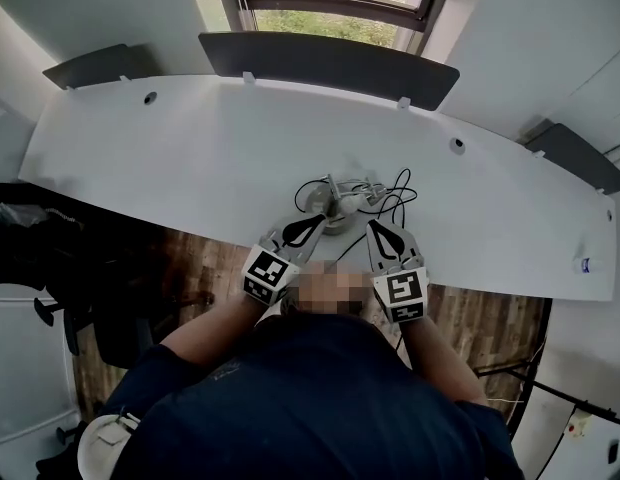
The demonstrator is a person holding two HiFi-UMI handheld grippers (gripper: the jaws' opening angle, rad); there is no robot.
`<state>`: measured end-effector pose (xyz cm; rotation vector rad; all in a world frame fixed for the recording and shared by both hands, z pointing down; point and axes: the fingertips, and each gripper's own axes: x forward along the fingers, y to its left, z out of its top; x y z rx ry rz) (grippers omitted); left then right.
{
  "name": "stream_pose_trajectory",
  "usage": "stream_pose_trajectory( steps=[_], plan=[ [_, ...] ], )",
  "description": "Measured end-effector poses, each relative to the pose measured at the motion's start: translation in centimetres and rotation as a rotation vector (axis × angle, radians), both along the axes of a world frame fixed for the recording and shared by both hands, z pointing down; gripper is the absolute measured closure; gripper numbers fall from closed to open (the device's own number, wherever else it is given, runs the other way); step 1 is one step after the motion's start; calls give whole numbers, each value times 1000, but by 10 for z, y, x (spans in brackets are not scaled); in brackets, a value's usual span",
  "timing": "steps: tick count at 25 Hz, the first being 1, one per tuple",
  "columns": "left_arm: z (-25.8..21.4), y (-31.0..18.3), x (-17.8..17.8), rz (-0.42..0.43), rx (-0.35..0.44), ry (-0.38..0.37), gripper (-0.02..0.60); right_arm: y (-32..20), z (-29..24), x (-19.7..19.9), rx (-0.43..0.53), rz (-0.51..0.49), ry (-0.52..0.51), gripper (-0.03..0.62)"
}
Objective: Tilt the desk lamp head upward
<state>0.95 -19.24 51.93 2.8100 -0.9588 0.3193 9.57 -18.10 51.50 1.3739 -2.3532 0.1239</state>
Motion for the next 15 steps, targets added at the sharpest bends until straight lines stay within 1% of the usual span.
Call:
stream_pose_trajectory(
  steps=[8,9,11,13,15],
  plan=[
    [24,-27,12,-16,-1,-53,572,-34,24,9,-2,-5,55,582],
    [26,-30,13,-20,0,-63,565,-37,27,10,0,-7,63,580],
    [31,-35,13,-31,-2,-94,531,-43,34,11,-12,-13,85,580],
    [36,-39,14,-41,-5,-96,500,-48,42,13,-25,-12,101,574],
    [40,-44,16,-47,-6,-91,480,-53,49,15,-29,-11,115,534]
  ],
)
